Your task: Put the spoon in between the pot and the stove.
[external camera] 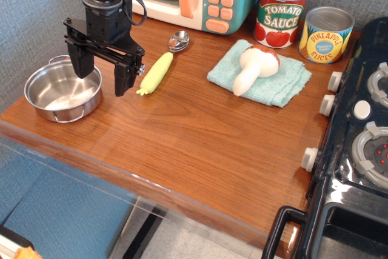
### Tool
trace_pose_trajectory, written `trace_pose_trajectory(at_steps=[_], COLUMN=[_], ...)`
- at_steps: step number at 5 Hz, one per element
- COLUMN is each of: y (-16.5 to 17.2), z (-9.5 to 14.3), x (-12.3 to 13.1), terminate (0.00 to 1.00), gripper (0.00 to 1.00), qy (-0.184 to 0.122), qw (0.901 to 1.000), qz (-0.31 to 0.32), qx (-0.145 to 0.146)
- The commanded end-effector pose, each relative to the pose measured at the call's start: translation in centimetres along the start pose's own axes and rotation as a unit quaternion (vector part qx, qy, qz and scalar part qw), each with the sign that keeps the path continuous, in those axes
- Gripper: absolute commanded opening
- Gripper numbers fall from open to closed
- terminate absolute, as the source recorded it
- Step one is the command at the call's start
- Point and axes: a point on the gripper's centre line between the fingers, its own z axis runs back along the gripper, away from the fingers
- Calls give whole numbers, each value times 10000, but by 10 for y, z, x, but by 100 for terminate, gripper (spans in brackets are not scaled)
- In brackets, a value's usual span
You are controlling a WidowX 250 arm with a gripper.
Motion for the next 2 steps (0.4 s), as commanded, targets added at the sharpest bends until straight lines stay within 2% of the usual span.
trace_pose_trajectory(at_steps=[1,2], y=[0,-3], z=[0,5], x=[0,28], terminate=[0,0], gripper=[100,100], qy=[0,-164], qw=[10000,9997], qz=[0,135], qx=[0,-89])
